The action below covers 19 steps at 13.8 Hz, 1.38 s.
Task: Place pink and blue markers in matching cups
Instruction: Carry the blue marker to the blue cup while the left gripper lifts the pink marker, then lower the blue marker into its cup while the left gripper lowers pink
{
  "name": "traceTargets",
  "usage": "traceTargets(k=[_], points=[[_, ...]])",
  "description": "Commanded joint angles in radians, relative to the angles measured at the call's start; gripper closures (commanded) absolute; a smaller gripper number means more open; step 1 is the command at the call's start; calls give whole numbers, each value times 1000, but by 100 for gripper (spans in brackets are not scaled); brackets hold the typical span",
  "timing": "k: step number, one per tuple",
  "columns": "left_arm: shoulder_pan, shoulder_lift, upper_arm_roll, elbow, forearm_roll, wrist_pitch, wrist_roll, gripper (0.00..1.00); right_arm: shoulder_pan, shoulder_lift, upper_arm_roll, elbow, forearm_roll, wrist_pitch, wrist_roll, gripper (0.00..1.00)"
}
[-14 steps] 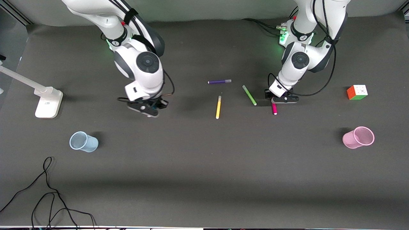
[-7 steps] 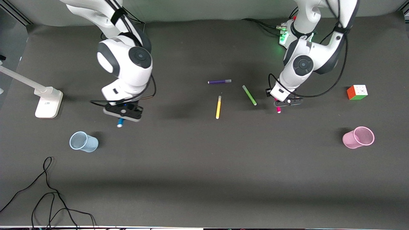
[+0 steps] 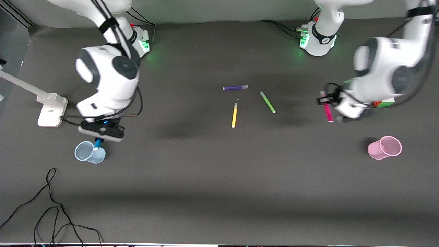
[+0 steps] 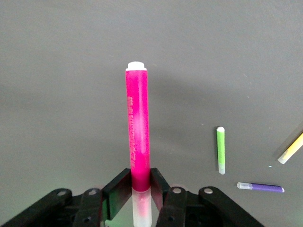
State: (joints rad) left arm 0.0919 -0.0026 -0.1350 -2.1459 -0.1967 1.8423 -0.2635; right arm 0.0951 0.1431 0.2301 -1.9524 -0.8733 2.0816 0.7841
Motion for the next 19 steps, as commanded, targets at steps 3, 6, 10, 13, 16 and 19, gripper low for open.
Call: traceTargets(k=[3, 6, 10, 13, 16, 19], points=[[217, 116, -12, 174, -75, -142, 157, 100, 9, 18, -172, -8, -16, 196, -123, 100], [345, 234, -12, 288, -90, -210, 268, 100, 8, 47, -221, -8, -27, 264, -123, 100], [434, 338, -14, 400, -128, -304, 322, 100, 8, 113, -310, -14, -64, 415, -117, 100], [482, 427, -15, 489, -156, -320, 325, 100, 8, 142, -366, -51, -64, 521, -106, 100], [526, 531, -15, 613, -164, -362, 349, 100, 9, 167, -408, -80, -62, 591, -100, 100], [569, 590, -17, 649, -225, -365, 356, 100, 8, 188, -411, -117, -61, 629, -48, 100]])
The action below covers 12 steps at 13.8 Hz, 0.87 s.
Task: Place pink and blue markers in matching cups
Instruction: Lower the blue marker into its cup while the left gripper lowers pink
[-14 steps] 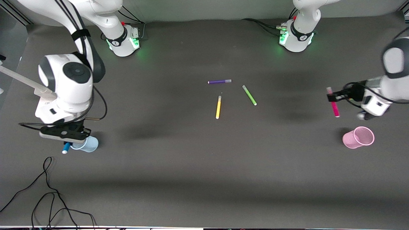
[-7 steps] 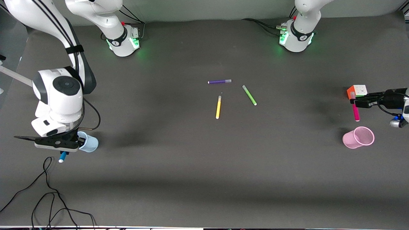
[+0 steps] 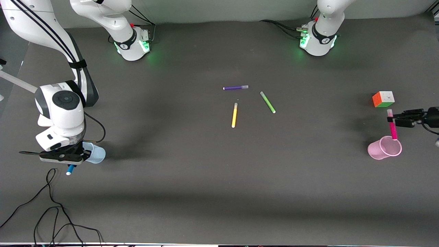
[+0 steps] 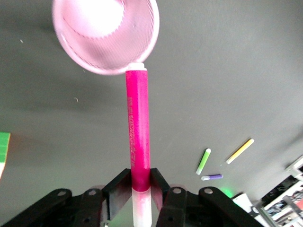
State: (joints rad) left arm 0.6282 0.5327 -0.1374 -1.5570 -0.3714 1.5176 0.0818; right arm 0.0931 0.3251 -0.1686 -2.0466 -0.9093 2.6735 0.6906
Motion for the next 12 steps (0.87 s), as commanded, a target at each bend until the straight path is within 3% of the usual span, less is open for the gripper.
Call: traceTargets(k=[1, 5, 12], points=[[39, 70, -14, 60, -67, -39, 10, 100, 10, 6, -14, -27, -25, 39, 47, 100], [42, 104, -13, 75, -142, -69, -61, 100, 8, 8, -22, -58, -25, 42, 73, 96], [57, 162, -11, 141, -150, -97, -172, 100, 10, 31, -55, -61, -28, 98, 78, 91]])
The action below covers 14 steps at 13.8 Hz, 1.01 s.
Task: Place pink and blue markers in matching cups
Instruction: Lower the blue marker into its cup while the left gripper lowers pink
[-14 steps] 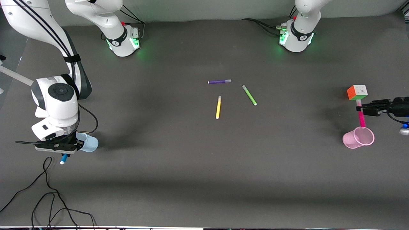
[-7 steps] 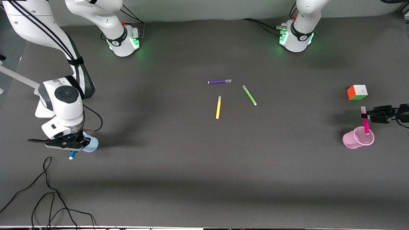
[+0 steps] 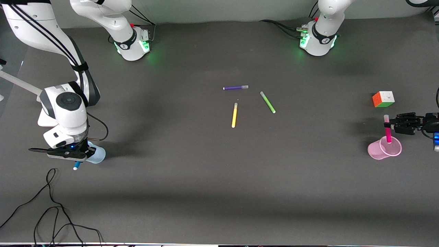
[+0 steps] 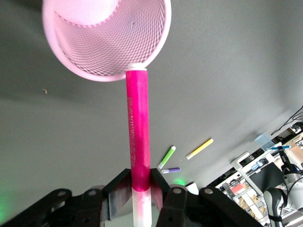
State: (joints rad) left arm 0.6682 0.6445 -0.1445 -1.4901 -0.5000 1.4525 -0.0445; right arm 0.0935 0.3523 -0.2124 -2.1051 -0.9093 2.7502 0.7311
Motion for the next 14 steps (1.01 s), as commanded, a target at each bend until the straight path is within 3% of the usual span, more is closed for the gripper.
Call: traceTargets(k=[1, 10, 14], points=[[21, 58, -4, 86, -22, -31, -60, 100, 9, 4, -12, -3, -28, 23, 43, 90], [10, 119, -10, 151, -23, -41, -172, 100, 44, -6, -28, 0, -45, -50, 215, 88], [16, 136, -10, 155, -52, -92, -241, 100, 60, -6, -25, 0, -236, -110, 445, 85]])
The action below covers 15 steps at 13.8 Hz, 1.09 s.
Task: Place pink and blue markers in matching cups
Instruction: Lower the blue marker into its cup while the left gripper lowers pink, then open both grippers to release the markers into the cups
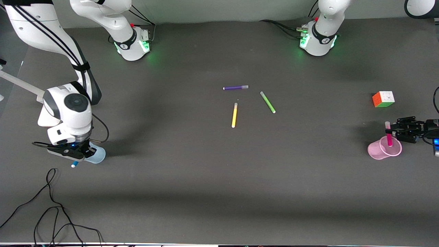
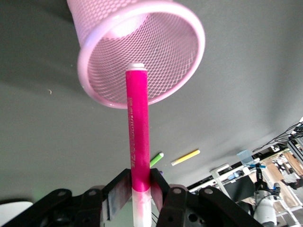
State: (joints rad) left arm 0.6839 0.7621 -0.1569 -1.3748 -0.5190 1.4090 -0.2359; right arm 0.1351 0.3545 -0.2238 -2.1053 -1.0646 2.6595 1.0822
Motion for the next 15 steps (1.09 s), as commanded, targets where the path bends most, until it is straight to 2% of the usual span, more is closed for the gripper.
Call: traceTargets(k=[1, 5, 10, 11, 13, 15], points=[[0, 20, 2, 46, -38, -59, -75, 100, 18, -8, -15, 1, -83, -20, 94, 85], [5, 40, 2, 89, -36, -74, -91, 100, 34, -12, -15, -2, -87, -58, 148, 85], [5, 71, 2, 121, -38, -64, -82, 100, 86, -6, -11, 7, -98, -190, 261, 85], [5, 78, 2, 125, -38, -64, -80, 100, 86, -3, -11, 8, -103, -190, 262, 81], [6, 82, 2, 135, -38, -65, -80, 87, 86, 1, -12, 11, -110, -190, 263, 80], [8, 82, 2, 138, -38, -67, -77, 65, 86, 17, -12, 27, -193, -190, 309, 79]])
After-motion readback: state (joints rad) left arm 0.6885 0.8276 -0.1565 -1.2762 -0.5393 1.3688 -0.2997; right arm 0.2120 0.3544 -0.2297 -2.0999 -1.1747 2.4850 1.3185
